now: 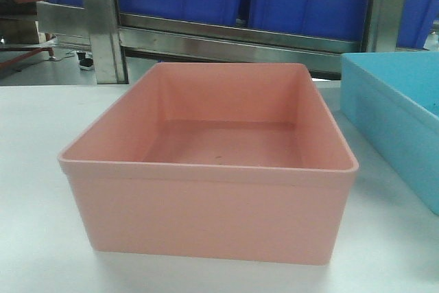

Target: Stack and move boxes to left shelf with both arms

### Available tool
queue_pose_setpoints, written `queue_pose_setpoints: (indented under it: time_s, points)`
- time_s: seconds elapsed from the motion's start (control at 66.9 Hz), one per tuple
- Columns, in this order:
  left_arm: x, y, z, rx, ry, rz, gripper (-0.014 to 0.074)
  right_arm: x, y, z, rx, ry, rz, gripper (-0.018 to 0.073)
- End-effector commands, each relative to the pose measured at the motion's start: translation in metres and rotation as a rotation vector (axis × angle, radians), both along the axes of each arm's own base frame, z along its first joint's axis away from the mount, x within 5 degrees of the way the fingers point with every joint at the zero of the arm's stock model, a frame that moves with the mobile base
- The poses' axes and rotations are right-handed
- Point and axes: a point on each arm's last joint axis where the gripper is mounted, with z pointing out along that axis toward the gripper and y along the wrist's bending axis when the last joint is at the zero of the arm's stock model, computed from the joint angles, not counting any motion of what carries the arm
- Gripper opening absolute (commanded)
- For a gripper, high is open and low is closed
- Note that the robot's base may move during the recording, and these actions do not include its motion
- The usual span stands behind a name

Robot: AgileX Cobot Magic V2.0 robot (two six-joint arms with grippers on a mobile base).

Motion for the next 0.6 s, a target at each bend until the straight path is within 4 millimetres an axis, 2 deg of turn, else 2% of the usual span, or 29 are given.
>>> queue_pose_setpoints:
  time_s: [0.0, 0.12, 0.254, 0.299, 0.433, 0.583]
  points:
    - [-0.012, 0.004, 0.006, -0.055, -0.162, -0.017, -0.0009, -0.004, 0.0, 0.019, 0.0, -0.148, 0.005, 0.0048]
    - [-0.023, 0.008, -0.005, -0.081, -0.219, -0.023, -0.0009, -0.008, 0.0, 0.038, 0.004, -0.19, 0.003, 0.0049]
    - [-0.025, 0.009, -0.009, -0.084, -0.225, -0.023, -0.0009, -0.009, 0.0, 0.081, 0.006, -0.223, 0.0, 0.0056]
    - [-0.025, 0.009, -0.008, -0.086, -0.23, -0.024, -0.0009, -0.007, 0.0, 0.101, 0.007, -0.221, -0.002, 0.0056]
    - [-0.025, 0.009, -0.006, -0.092, -0.255, -0.026, -0.0009, 0.019, 0.001, 0.146, -0.001, -0.131, -0.008, 0.0057]
    - [-0.025, 0.009, -0.005, -0.095, -0.261, -0.027, -0.0009, 0.071, 0.004, 0.184, -0.012, 0.013, -0.015, 0.006]
